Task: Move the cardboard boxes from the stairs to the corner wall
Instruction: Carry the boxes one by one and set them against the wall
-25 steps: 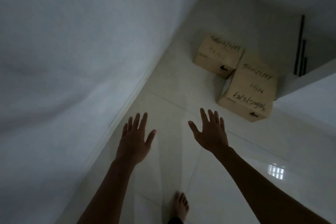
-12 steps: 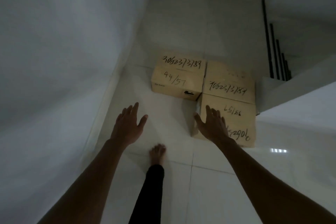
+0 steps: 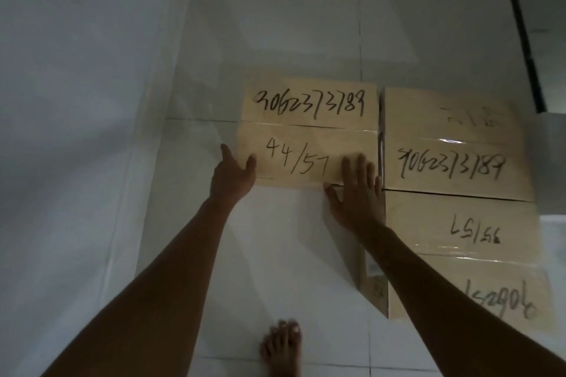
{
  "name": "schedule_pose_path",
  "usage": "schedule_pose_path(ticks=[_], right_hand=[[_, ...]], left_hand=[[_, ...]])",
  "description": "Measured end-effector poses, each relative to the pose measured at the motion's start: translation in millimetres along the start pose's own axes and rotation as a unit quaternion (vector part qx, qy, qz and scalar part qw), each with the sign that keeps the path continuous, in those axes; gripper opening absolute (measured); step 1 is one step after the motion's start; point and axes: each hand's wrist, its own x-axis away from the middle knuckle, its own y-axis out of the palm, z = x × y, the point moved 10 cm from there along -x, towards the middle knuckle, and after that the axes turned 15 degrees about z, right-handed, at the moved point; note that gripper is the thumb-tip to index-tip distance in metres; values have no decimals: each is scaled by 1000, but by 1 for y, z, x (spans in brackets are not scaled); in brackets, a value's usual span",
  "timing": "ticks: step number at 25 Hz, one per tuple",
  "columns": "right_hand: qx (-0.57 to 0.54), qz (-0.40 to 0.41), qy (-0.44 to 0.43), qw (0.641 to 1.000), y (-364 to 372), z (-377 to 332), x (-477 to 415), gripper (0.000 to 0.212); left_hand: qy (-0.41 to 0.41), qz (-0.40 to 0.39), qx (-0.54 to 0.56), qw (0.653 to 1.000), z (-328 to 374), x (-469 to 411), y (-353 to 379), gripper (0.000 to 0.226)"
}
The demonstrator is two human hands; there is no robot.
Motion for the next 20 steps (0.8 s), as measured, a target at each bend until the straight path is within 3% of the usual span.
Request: schedule_pose_path(ticks=[2, 4, 6, 8, 12, 15, 20], right_hand=[[-28, 52, -11, 998, -7, -2, 5, 63], [-57, 96, 37, 993, -18, 10, -5, 55], [-69, 95, 116, 986, -19, 26, -14, 64], [-45, 70, 148, 986, -11, 28, -15, 78], [-100, 9, 151, 983, 5, 10, -7, 92], [-139, 18, 135, 981, -15, -6, 16, 85], [-146, -10, 69, 987, -140, -63, 91, 78]], left_hand=[[1, 38, -25, 999, -16, -7, -1, 61], [-19, 45, -38, 998, -42, -3, -4, 60], [-46, 0, 2, 999, -63, 2, 5, 63], [-70, -54, 109, 990, -68, 5, 18, 66], [-114, -57, 227, 966, -80, 22, 8, 64], [-142, -38, 217, 965, -102, 60, -24, 51], [-197, 10, 227, 954, -106, 176, -155, 49]])
